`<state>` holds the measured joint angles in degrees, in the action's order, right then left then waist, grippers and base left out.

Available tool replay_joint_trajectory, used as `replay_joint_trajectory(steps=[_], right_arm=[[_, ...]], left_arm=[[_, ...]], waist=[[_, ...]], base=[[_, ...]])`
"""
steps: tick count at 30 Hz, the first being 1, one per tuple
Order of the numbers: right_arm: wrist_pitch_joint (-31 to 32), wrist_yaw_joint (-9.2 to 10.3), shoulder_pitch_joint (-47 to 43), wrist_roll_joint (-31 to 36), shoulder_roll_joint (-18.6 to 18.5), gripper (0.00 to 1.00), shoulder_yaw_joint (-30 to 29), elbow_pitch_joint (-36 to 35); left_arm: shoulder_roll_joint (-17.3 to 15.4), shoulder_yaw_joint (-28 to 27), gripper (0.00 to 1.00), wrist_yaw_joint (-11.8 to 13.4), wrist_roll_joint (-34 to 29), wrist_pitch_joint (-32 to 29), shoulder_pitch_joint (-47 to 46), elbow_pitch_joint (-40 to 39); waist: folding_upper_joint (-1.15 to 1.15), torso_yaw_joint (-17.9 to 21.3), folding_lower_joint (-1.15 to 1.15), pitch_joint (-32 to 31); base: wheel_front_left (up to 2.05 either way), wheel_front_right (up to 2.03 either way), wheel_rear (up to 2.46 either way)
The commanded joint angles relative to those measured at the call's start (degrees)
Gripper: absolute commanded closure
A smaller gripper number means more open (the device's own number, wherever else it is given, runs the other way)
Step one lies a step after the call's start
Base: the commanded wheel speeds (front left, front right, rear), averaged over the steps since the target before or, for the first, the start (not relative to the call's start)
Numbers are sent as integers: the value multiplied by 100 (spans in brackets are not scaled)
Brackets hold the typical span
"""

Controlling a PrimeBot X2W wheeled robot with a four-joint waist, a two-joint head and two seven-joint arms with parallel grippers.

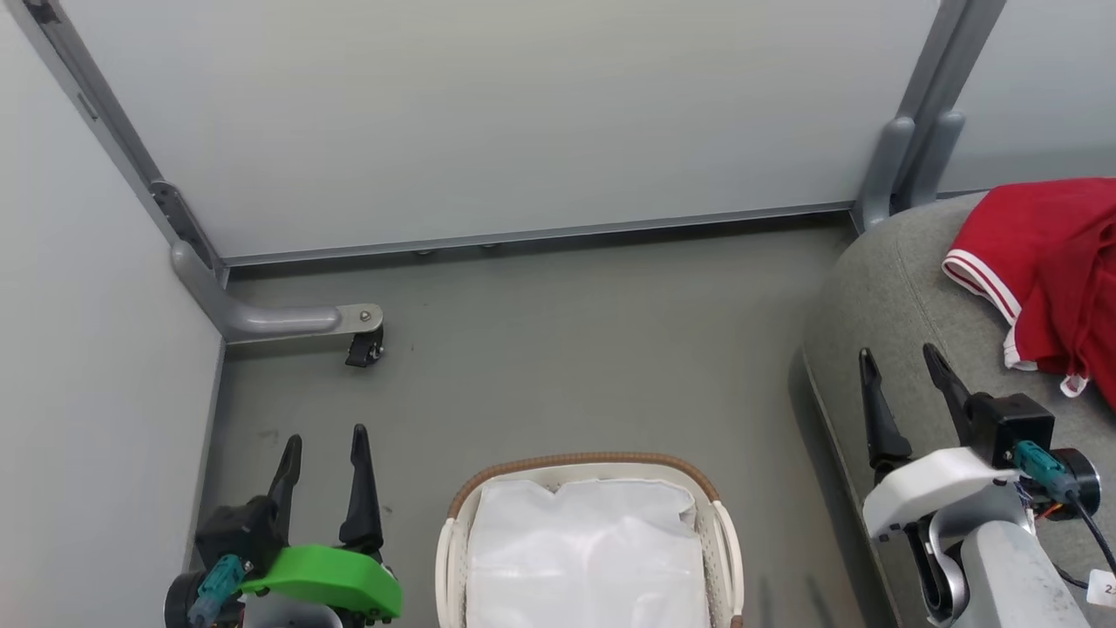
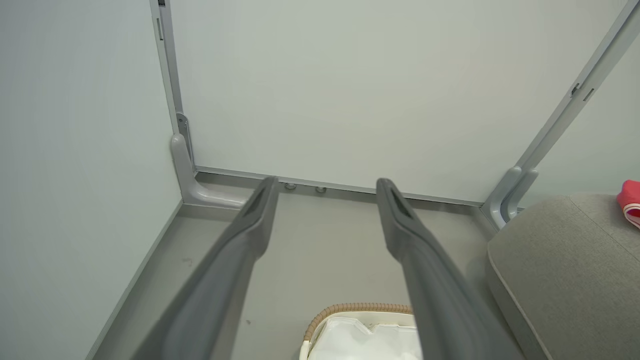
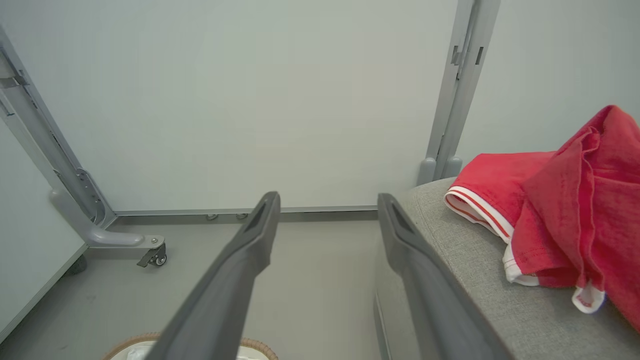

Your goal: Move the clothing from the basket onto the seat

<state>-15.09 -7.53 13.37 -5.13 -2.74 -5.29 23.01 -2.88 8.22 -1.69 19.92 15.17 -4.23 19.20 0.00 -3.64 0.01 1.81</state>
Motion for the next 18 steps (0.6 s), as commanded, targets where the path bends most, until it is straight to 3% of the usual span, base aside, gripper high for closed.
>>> replay_joint_trajectory(steps=[1,18], right_arm=[[-11,8,-184,-86,-29,0,27,-61],[-11,8,-812,-289,-27,0,160,-309]], left_arm=[[-3,12,0,33,16,-5,143,-23],[-4,153,0,48,11,-5,367,-66]], waist=[[0,-159,-1,-159],[0,-152,-1,-264]], base=[[0,0,0],[0,0,0]])
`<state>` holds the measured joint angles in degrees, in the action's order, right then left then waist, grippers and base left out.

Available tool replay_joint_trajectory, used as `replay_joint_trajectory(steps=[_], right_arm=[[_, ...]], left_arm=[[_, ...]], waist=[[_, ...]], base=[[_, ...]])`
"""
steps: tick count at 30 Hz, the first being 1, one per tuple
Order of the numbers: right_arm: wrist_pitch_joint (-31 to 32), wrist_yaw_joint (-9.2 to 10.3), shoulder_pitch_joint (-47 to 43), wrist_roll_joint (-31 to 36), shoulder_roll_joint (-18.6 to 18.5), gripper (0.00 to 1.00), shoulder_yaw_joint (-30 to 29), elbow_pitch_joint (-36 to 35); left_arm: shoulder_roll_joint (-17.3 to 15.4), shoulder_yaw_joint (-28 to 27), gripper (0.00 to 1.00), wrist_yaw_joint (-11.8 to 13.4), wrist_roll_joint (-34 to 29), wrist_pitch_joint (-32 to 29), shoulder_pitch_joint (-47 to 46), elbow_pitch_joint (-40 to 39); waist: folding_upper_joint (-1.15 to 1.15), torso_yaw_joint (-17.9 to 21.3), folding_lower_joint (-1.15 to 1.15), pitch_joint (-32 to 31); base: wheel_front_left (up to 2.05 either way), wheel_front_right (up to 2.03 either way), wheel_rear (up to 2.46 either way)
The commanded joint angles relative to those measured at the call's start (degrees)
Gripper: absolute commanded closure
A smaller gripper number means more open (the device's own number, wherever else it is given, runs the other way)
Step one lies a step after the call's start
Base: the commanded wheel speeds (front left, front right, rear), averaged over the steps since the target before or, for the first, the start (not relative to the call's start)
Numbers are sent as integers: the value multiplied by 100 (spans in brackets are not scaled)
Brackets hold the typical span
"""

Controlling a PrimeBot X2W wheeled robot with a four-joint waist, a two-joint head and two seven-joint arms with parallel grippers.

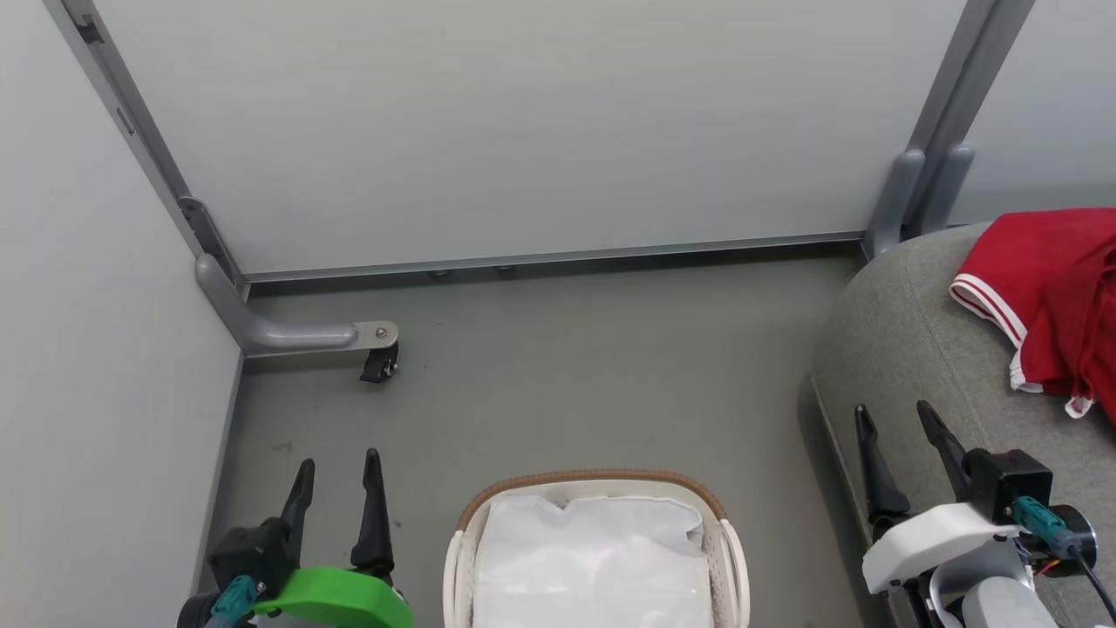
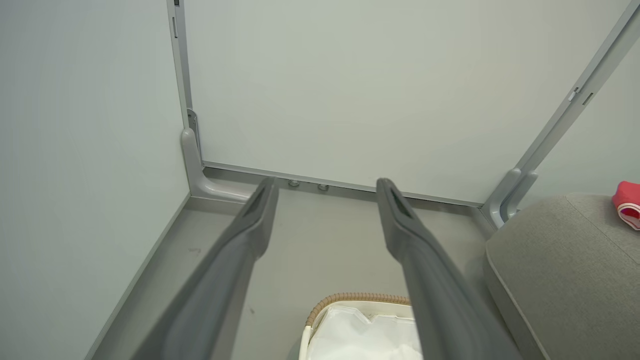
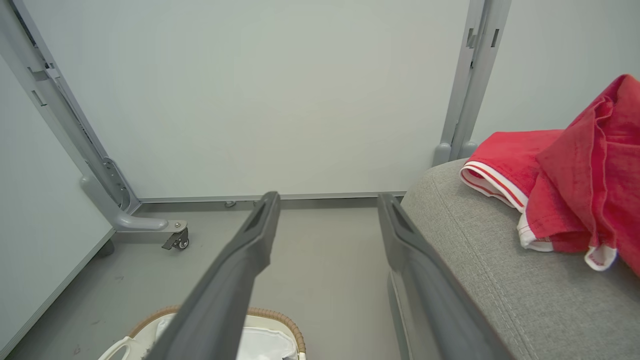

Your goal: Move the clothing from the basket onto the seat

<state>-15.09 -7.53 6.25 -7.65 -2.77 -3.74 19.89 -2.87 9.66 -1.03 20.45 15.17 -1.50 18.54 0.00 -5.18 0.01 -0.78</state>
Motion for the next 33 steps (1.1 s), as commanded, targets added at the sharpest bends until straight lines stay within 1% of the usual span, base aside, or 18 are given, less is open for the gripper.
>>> replay_joint_trajectory(steps=[1,10,11,15,33], right_arm=[[-11,8,-108,-75,-23,0,12,10],[-11,8,-122,-221,-23,0,79,30],[0,0,-70,-203,0,100,81,25],[35,0,-110,-264,43,100,54,181],[533,1,-83,-2192,26,100,-20,-17]], left_arm=[[-5,15,0,-22,-51,-5,92,9],[-4,25,0,-32,-117,-5,59,-35],[0,22,100,-20,-54,0,1,-26],[4,18,100,-26,28,-19,25,109],[-2,-365,100,-172,1711,-518,-109,-24]], waist=[[0,1,-1,-9],[0,-23,-1,-30],[0,-22,-1,-31],[0,-21,-1,-29],[0,57,-1,-11]], base=[[0,0,0],[0,0,0],[0,0,0],[0,0,0],[0,0,0]])
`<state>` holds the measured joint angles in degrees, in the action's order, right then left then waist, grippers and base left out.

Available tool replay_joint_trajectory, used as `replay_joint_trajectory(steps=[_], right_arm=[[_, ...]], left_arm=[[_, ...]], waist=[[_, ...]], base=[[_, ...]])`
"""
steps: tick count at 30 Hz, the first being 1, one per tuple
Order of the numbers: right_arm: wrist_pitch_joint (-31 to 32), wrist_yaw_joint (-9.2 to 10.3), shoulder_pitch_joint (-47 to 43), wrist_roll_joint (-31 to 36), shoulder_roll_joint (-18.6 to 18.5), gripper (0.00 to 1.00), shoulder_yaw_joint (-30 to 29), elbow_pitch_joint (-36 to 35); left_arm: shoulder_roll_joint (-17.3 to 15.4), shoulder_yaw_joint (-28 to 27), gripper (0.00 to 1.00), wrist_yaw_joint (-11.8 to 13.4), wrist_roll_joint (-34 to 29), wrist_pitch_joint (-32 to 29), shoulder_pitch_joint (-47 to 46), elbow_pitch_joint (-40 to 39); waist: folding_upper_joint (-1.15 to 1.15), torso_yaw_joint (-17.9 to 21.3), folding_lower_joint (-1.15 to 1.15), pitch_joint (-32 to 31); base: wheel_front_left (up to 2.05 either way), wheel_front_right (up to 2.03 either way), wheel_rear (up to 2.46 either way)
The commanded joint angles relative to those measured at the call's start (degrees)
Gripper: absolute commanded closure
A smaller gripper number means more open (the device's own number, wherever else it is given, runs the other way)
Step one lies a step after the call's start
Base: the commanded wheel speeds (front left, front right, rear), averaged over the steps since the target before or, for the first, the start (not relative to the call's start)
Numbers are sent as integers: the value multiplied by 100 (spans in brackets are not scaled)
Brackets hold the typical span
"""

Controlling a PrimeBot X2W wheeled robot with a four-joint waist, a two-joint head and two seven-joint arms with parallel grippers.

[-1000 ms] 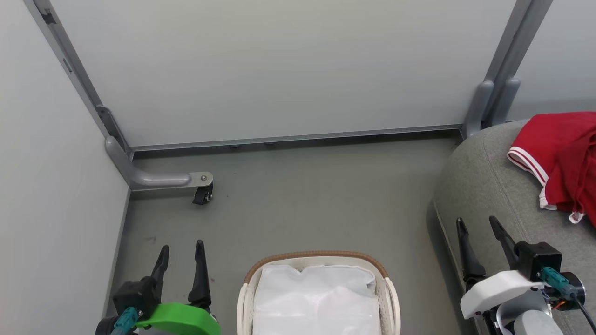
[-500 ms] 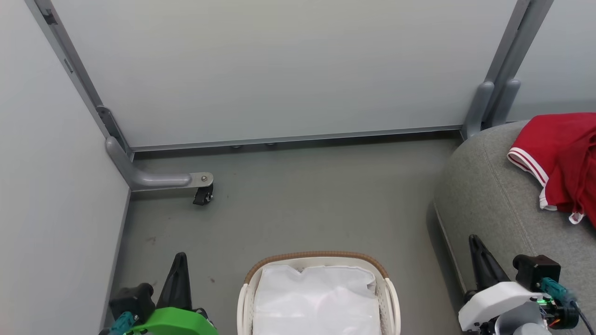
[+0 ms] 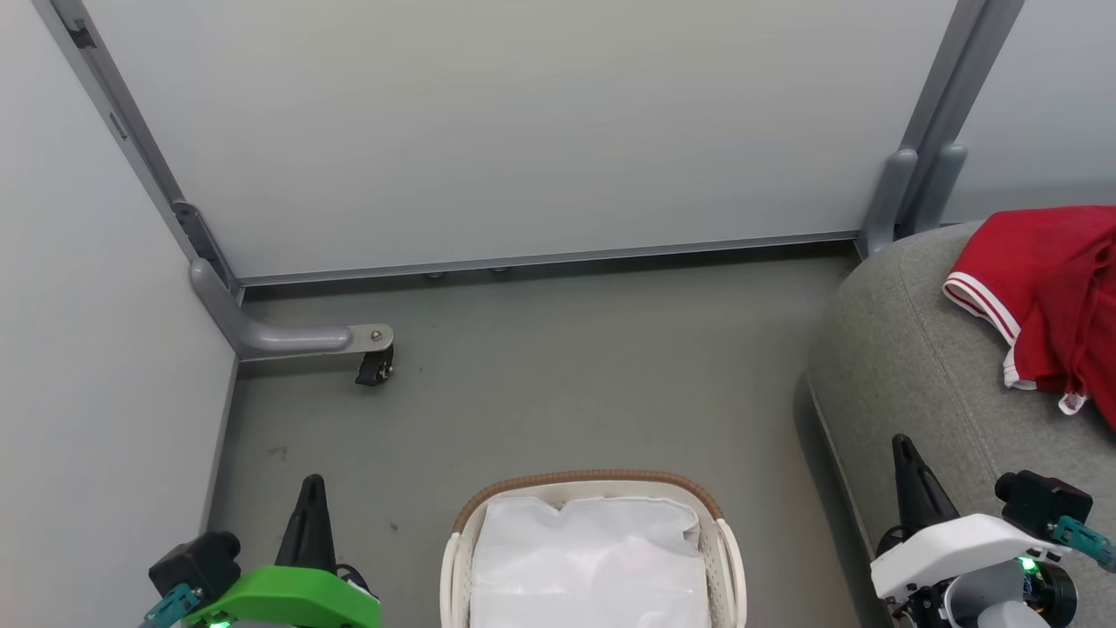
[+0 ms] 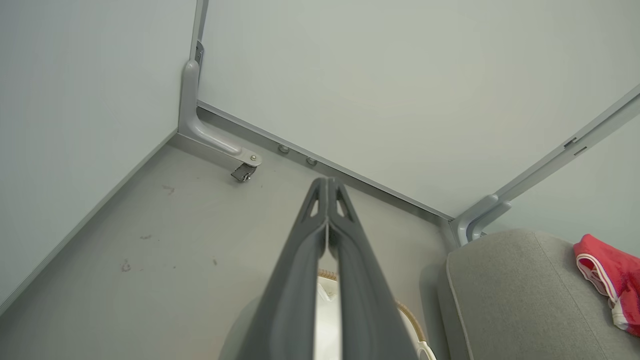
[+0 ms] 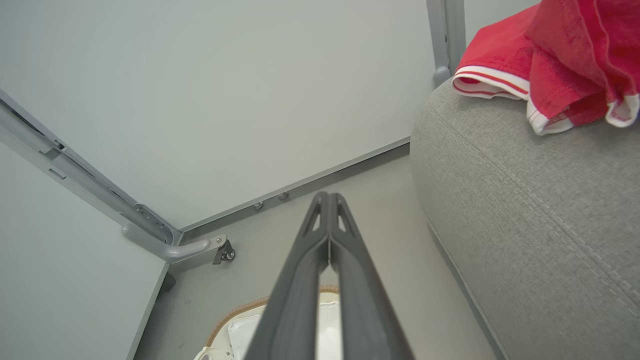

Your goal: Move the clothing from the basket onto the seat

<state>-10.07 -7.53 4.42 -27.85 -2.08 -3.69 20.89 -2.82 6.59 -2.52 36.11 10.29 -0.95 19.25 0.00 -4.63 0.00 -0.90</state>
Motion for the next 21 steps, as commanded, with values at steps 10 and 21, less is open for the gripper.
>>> replay_joint_trajectory(steps=[10,21], right_arm=[[258,2,115,-1068,-51,100,-58,-210],[485,2,136,-1936,-59,100,-96,-292]], left_arm=[[-10,-237,100,-94,929,-266,-229,-163],[-12,-412,100,-164,1689,-492,-291,-226]], waist=[[0,45,0,11],[0,92,0,22]], base=[[0,0,0],[0,0,0]])
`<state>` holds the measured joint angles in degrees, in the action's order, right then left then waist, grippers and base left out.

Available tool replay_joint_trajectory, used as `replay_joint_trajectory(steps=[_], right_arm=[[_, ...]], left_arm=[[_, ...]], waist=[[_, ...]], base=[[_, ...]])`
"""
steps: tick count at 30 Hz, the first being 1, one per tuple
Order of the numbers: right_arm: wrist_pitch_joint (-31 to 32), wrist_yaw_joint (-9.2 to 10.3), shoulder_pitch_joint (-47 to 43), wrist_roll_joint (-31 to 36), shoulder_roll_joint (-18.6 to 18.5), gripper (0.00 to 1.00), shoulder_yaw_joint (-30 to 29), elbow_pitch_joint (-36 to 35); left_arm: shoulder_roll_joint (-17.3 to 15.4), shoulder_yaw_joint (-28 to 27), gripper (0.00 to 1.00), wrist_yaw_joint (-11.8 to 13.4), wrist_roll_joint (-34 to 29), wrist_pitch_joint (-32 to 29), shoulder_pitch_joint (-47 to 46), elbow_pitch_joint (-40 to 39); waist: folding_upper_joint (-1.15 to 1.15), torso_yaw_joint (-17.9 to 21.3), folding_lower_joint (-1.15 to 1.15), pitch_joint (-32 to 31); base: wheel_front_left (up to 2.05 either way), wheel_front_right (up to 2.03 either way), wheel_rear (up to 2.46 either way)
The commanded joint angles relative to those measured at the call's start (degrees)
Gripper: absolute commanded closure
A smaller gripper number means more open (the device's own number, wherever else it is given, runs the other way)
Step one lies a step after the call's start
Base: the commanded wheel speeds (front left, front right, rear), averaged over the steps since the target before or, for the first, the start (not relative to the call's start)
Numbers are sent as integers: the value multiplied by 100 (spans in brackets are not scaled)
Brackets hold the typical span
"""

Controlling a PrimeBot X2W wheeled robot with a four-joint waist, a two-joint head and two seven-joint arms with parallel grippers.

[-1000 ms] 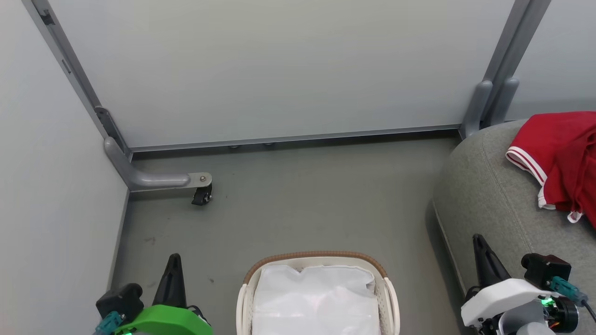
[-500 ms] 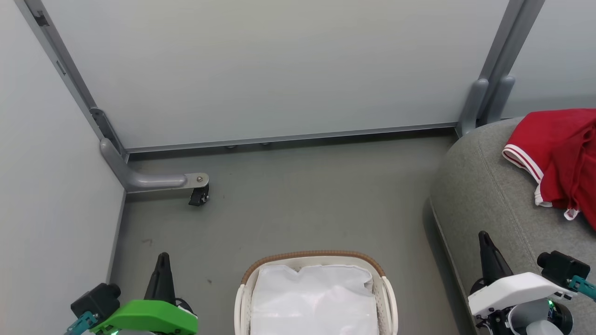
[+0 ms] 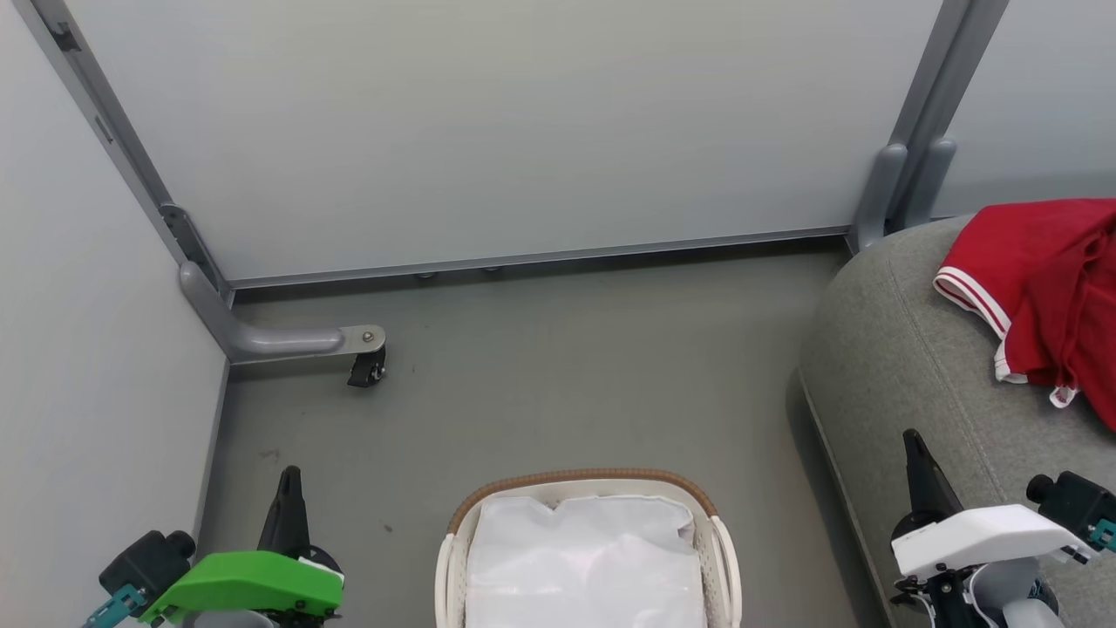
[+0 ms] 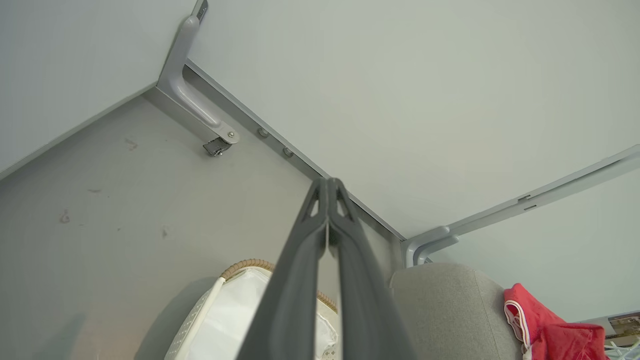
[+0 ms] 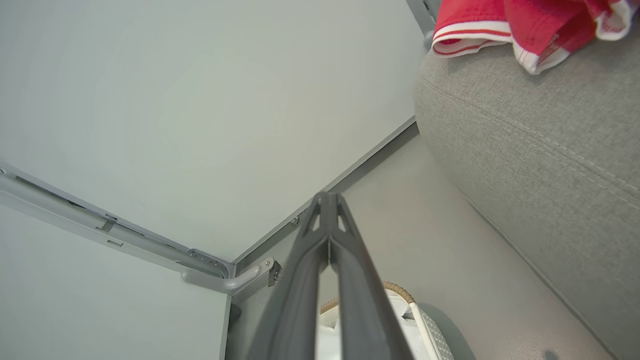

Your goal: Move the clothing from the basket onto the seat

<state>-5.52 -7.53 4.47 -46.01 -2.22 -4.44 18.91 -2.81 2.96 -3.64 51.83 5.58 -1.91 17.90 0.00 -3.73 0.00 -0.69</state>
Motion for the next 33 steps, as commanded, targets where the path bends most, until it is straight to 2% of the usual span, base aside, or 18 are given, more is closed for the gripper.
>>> replay_joint_trajectory(steps=[1,33], right_arm=[[54,2,133,-202,-45,100,-23,-103],[592,4,165,-2248,-63,100,-116,-295]], left_arm=[[-13,-66,100,-57,187,-42,-202,-97],[-17,-479,100,-213,1970,-589,-330,-241]], waist=[[0,7,0,2],[0,143,0,33]], base=[[0,0,0],[0,0,0]])
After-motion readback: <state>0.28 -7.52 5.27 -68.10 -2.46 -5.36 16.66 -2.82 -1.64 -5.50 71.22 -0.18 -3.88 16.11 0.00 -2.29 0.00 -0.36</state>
